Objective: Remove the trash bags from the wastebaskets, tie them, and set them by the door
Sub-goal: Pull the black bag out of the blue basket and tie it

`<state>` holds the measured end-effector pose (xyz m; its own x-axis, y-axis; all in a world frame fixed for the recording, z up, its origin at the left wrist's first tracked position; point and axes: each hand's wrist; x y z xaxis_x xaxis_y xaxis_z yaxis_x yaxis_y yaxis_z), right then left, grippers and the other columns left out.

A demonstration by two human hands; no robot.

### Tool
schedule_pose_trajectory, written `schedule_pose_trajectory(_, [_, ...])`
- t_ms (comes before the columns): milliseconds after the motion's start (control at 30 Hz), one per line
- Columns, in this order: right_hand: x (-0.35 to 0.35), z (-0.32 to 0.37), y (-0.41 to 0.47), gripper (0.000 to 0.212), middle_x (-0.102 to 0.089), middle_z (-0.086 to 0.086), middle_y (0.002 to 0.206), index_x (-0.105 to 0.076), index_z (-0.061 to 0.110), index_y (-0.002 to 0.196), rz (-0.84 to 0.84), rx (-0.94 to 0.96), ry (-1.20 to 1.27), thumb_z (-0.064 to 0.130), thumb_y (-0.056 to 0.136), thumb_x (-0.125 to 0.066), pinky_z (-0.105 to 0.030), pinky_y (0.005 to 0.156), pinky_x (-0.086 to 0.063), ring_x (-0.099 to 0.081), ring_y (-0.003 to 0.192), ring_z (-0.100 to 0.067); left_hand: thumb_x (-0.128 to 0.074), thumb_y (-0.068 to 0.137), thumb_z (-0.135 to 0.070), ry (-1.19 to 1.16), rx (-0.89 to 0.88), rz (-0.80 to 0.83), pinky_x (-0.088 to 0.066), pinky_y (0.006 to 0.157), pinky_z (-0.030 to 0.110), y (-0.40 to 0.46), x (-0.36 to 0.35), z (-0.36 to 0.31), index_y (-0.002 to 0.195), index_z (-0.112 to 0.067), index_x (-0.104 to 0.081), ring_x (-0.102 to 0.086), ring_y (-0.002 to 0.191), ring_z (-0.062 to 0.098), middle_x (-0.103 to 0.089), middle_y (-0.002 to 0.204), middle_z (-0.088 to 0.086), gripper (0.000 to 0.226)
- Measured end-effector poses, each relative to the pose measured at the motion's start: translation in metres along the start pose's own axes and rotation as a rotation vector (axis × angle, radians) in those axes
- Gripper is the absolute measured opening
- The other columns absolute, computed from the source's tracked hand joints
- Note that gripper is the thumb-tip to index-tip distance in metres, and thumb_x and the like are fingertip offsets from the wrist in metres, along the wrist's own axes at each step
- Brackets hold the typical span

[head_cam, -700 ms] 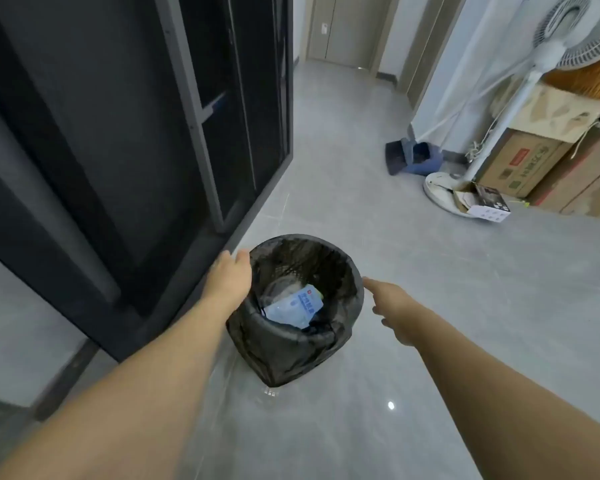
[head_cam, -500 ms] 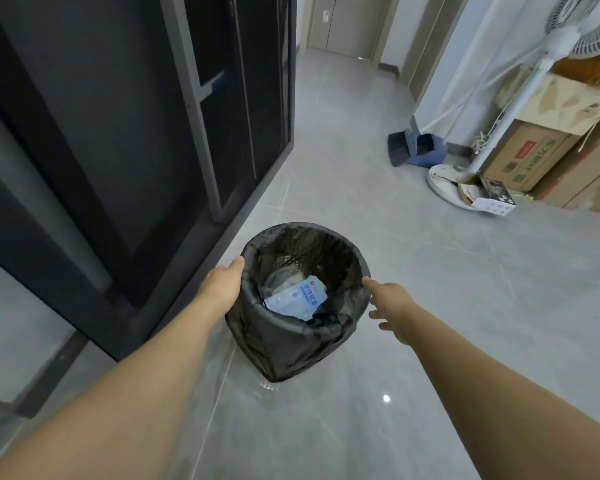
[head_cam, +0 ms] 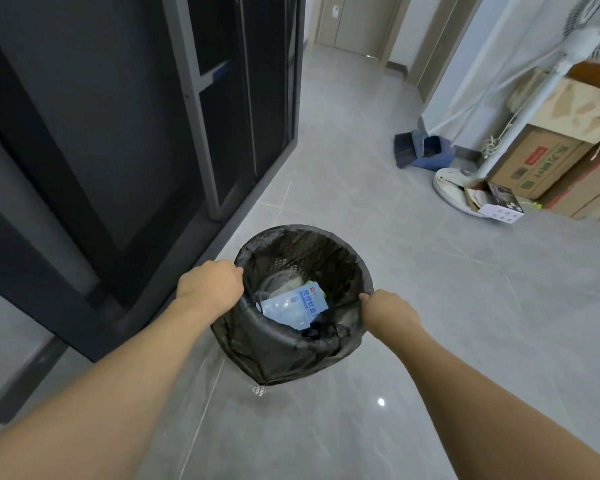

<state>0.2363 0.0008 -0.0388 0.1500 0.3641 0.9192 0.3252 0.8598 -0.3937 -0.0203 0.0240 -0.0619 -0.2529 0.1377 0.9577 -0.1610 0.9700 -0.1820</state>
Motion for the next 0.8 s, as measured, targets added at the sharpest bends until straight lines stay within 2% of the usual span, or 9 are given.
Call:
schedule_pose_trajectory(133, [0.003,-0.001,0.008,0.032,-0.066,-0.015,0.104,-0.056,0.009,0.088,-0.024,-0.020,0.235,0.028,0.100,-0.033,-0.030,0.072,-0.042,-0.063,0.095,-0.033,-0.036,0.096,-0.022,-0.144,0.019,0.024,-0.040,0.071,0.032,0.001,0.012,-0.012,0.090,-0.009,-0.058,-0.059,0.092,0.034,-0.058,0.093,0.009,0.027])
schedule_pose_trajectory(233, [0.014,-0.001,0.011,0.037,-0.055,-0.012,0.069,-0.041,0.008,0.060,-0.058,0.028,0.522,0.021,0.095,-0.039,-0.030,0.061,-0.036,-0.052,0.068,-0.030,-0.041,0.092,-0.020,-0.598,0.107,0.059,-0.041,0.060,0.031,0.008,0.023,-0.023,0.070,-0.006,-0.051,-0.054,0.067,0.030,-0.054,0.073,0.012,0.028])
schedule_pose_trajectory(300, [0.026,0.001,0.009,0.040,-0.038,-0.008,0.060,-0.034,0.011,0.057,-0.041,0.074,0.717,0.021,0.095,-0.044,-0.030,0.060,-0.030,-0.038,0.060,-0.024,-0.044,0.092,-0.019,-0.985,0.216,0.118,-0.041,0.053,0.027,0.009,0.035,-0.030,0.064,-0.009,-0.046,-0.045,0.050,0.023,-0.047,0.058,0.008,0.030])
schedule_pose_trajectory(400, [0.045,0.003,-0.001,0.024,-0.052,-0.011,0.073,-0.056,0.009,0.075,0.078,0.071,1.120,0.022,0.094,-0.049,-0.029,0.061,-0.041,-0.048,0.064,-0.023,-0.047,0.091,-0.020,-1.407,0.295,0.235,-0.046,0.059,0.029,0.003,0.055,-0.035,0.058,-0.016,-0.040,-0.041,0.047,0.019,-0.042,0.050,0.002,0.034])
schedule_pose_trajectory(500, [0.060,0.004,-0.010,0.022,-0.062,-0.005,0.079,-0.066,0.008,0.087,0.133,0.115,1.446,0.019,0.097,-0.049,-0.026,0.067,-0.047,-0.057,0.069,-0.017,-0.047,0.091,-0.019,-1.679,0.189,0.333,-0.045,0.060,0.031,0.000,0.068,-0.036,0.050,-0.020,-0.035,-0.041,0.045,0.016,-0.040,0.044,-0.003,0.043])
schedule_pose_trajectory(567, [0.068,0.005,-0.014,0.022,-0.061,-0.002,0.078,-0.063,0.011,0.085,0.141,0.142,1.582,0.024,0.098,-0.050,-0.029,0.074,-0.044,-0.055,0.072,-0.016,-0.045,0.091,-0.019,-1.775,0.083,0.396,-0.044,0.060,0.031,-0.002,0.077,-0.036,0.046,-0.022,-0.035,-0.040,0.046,0.014,-0.039,0.043,-0.004,0.047])
schedule_pose_trajectory(633, [0.076,0.007,-0.017,0.022,-0.063,-0.002,0.085,-0.062,0.011,0.094,0.153,0.167,1.645,0.030,0.097,-0.051,-0.030,0.079,-0.044,-0.057,0.079,-0.017,-0.043,0.092,-0.021,-1.827,0.003,0.427,-0.044,0.063,0.032,-0.005,0.086,-0.038,0.045,-0.022,-0.035,-0.041,0.046,0.014,-0.039,0.043,-0.004,0.048])
schedule_pose_trajectory(733, [0.089,0.008,-0.022,0.041,-0.067,-0.012,0.110,-0.064,0.002,0.112,0.191,0.168,1.729,0.037,0.095,-0.053,-0.039,0.095,-0.049,-0.064,0.101,-0.027,-0.041,0.093,-0.022,-1.931,-0.116,0.409,-0.040,0.067,0.033,-0.010,0.103,-0.044,0.045,-0.022,-0.035,-0.041,0.044,0.014,-0.039,0.044,-0.004,0.049])
schedule_pose_trajectory(800, [0.101,0.008,-0.028,0.048,-0.063,-0.018,0.125,-0.061,0.000,0.124,0.208,0.201,1.802,0.038,0.096,-0.050,-0.044,0.099,-0.048,-0.059,0.117,-0.033,-0.040,0.093,-0.022,-1.966,-0.207,0.378,-0.038,0.068,0.033,-0.014,0.118,-0.052,0.044,-0.022,-0.035,-0.042,0.046,0.014,-0.039,0.044,-0.005,0.049])
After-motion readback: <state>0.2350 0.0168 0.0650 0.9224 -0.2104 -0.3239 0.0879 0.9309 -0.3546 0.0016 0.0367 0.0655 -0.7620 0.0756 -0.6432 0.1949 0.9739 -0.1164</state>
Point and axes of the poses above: each hand's wrist, its own y-axis towards the middle knuckle, its own x-axis out of the back of the hand, z = x × y
